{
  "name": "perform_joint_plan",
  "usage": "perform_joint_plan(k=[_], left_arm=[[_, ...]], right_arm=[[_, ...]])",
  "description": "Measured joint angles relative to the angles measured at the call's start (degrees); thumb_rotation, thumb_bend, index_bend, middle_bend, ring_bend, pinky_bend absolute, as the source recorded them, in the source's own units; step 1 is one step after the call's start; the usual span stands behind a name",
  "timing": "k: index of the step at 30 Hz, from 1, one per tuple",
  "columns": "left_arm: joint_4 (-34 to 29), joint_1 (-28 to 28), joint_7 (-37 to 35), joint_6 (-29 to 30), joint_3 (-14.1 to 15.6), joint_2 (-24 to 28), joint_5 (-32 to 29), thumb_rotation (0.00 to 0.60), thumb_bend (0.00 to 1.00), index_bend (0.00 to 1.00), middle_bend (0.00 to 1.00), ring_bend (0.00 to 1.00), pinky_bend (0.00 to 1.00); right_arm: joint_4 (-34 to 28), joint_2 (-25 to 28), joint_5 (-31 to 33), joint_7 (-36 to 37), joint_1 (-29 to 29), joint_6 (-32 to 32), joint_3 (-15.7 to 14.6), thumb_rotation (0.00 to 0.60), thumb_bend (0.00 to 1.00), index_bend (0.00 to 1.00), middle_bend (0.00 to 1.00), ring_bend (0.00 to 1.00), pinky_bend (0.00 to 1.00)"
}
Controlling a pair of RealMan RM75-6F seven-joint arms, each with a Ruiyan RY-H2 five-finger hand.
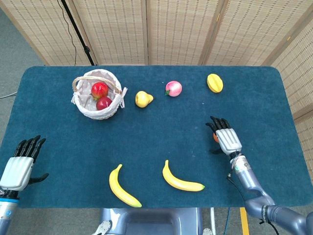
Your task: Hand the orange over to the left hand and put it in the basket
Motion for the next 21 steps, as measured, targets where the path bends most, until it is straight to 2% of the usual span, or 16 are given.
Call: perform_joint_plan(k=[4,10,13,15,18,21], left_arm=[[-0.29,-0.01,-0.01,0.00,0.19,0.08,0.38,0.600,0.00,0.00,0.00,0.00,0.01],[-0.77,0.14,-0.24,0.33,0.46,0.47,0.92,0.600,0.00,0.00,0.00,0.00,0.01],[-0.98,0.16,-0.39,0.31,0.55,0.66,1.05,0.600,0.00,0.00,0.00,0.00,0.01],[-1.12,0.15,-0.42,0.26,0.60,0.73,1.11,0.600,0.00,0.00,0.00,0.00,0.01],[-1.32,0.12,-0.41,0.21,0.72,0.82,1.34,0.600,0.00,0.00,0.00,0.00,0.01],[-1.54,0.13,-0.40,0.22,0.85,0.92,1.58,0.600,0.00,0.00,0.00,0.00,0.01]], right_arm=[[2.74,-0.87,-0.06,2.19,0.50,-0.19,0.07,0.600,0.00,0.24,0.08,0.02,0.01],[6.17,-2.00,-0.84,4.98,0.76,0.04,-0.65,0.600,0.00,0.34,0.17,0.12,0.11],[8.25,-2.57,-1.28,6.56,0.82,0.19,-1.07,0.600,0.00,0.42,0.25,0.22,0.22],[9.85,-3.05,-1.57,7.64,0.83,0.52,-1.27,0.600,0.03,0.52,0.36,0.35,0.38],[12.00,-3.75,-1.87,8.85,0.80,1.18,-1.44,0.600,0.16,0.66,0.51,0.53,0.61],[13.79,-4.41,-1.99,9.40,0.70,1.69,-1.61,0.600,0.25,0.71,0.59,0.61,0.70]])
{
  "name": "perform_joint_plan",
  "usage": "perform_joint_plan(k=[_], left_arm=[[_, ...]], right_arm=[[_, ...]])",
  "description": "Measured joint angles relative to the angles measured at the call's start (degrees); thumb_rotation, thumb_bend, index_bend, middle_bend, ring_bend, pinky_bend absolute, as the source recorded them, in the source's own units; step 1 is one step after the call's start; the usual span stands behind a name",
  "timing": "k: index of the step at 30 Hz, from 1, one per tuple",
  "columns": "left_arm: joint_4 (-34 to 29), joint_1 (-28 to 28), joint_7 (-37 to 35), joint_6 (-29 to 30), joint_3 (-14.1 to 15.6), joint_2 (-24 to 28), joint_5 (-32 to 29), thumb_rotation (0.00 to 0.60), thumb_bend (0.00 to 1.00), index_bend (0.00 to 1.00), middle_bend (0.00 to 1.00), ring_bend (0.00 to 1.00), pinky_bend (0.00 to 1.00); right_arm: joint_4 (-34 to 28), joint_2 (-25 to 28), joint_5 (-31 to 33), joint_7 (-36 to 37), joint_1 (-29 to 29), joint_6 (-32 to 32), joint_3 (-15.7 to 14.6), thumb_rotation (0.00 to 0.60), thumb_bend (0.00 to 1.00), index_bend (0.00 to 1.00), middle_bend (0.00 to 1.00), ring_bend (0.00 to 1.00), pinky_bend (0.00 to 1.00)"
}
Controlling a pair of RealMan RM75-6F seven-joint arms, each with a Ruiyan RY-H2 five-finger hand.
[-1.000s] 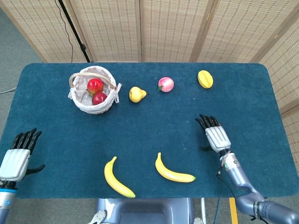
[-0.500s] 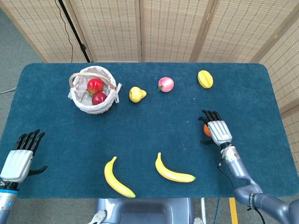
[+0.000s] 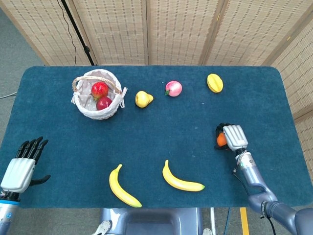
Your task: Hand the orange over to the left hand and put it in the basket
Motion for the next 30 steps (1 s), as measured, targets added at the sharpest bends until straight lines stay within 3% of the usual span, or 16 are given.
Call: perform_joint_plan(k=[8,14,30], left_arm=[[-0.45,0.15,-0.01,0.29,0.13,0.28,0.31,0.600,0.00,0.00,0.00,0.00,0.01],[-0.39,0.11,-0.03,0.08,0.11,0.32,0.14,0.600,0.00,0.00,0.00,0.00,0.01],[0.17,-0.26,0.76,-1.05,-0.22,-0.23,-1.26,0.600,0.00,0.00,0.00,0.00,0.01]], right_arm=[[0.01,0.70,0.14,0.29,-0.62,0.70,-0.35,0.600,0.30,0.71,0.60,0.66,0.74],[-3.51,2.60,0.07,-1.09,-1.21,2.41,-0.19,0.600,0.30,0.71,0.60,0.67,0.74],[-37.00,12.24,-1.89,-13.04,-3.16,8.74,-0.26,0.600,0.30,0.71,0.61,0.67,0.74]])
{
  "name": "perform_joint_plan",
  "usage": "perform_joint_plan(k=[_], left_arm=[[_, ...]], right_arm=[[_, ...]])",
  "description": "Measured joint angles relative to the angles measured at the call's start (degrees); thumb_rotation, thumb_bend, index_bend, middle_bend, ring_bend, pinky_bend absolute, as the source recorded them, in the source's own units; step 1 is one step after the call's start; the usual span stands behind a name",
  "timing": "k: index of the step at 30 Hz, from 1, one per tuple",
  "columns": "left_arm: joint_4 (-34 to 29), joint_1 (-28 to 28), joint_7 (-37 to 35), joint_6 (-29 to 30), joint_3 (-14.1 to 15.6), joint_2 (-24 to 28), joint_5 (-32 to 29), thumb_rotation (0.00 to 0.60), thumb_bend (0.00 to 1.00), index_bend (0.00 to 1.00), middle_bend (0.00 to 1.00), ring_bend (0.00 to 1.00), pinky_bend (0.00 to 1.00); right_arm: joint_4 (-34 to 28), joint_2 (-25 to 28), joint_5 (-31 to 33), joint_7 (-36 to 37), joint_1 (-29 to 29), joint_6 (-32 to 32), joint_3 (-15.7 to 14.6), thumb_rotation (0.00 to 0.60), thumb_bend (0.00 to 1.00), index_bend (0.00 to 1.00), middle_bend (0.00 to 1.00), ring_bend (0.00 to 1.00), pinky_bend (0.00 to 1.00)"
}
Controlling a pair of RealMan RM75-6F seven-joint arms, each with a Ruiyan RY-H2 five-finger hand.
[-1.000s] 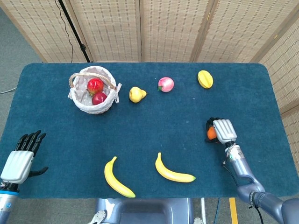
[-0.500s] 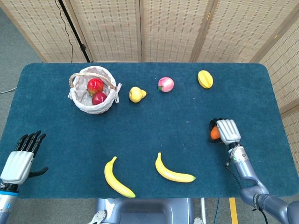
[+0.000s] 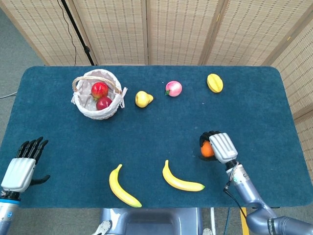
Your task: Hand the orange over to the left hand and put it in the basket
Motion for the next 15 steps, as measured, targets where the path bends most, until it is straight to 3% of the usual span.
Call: perform_joint_plan(k=[8,15], left_arm=[[-0.01,0.08,-0.49,0.31,0.02,0.22,0.27,0.600,0.00,0.00,0.00,0.00,0.01],[-0.50,0.37,-1.00,1.01,0.09,0.83,0.67,0.600,0.00,0.00,0.00,0.00,0.01]], right_arm=[[-2.92,-2.31,2.20,-5.63,3.93,-3.88,1.99,0.600,0.30,0.71,0.61,0.67,0.74],[2.11,-9.79,7.61,-9.43,8.91,-9.03,4.53,0.600,0.30,0.71,0.61,0.68,0.74]])
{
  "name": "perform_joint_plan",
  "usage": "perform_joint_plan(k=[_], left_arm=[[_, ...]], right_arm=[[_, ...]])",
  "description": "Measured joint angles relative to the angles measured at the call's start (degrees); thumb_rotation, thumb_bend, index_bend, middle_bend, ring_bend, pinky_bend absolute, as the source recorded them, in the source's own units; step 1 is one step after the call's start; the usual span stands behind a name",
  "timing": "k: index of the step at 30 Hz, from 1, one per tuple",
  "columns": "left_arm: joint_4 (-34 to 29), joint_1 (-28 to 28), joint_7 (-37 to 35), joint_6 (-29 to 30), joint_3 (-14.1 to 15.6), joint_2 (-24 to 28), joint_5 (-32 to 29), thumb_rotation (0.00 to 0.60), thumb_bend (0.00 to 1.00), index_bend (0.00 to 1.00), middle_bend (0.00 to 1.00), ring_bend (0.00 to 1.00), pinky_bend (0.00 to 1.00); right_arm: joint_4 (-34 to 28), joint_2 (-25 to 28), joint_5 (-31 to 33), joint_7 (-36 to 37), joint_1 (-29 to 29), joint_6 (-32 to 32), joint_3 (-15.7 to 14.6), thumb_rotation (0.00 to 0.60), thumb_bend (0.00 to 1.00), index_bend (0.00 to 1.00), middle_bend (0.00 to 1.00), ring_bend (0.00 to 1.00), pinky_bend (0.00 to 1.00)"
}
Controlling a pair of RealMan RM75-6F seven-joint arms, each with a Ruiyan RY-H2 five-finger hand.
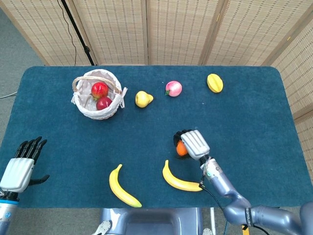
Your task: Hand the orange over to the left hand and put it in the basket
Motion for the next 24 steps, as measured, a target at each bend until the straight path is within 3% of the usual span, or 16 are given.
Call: perform_joint_plan(k=[6,12,18,24], left_arm=[[-0.07,0.18,-0.99,-0.01,-0.15,0.58,-0.49,0.600,0.00,0.00,0.00,0.00,0.01],[0.11,0.06,-1.46,-0.47,-0.19,0.73,-0.73,0.600,0.00,0.00,0.00,0.00,0.01],[0.53,-0.28,-1.55,-1.36,-0.17,0.52,-1.06,0.600,0.00,0.00,0.00,0.00,0.01],[0.47,-0.45,-1.22,-1.64,0.02,0.34,-0.82,0.600,0.00,0.00,0.00,0.00,0.01]], right_arm=[[9.24,-9.06,4.93,-2.01,5.47,-5.01,2.18,0.600,0.30,0.72,0.61,0.68,0.74],[16.34,-14.77,8.04,-2.31,10.25,-8.70,4.61,0.600,0.30,0.72,0.61,0.68,0.74],[21.14,-17.96,9.31,-0.74,13.93,-9.76,7.62,0.600,0.30,0.72,0.61,0.68,0.74],[20.94,-18.15,9.77,0.33,14.87,-8.32,9.24,0.600,0.30,0.72,0.61,0.68,0.74]])
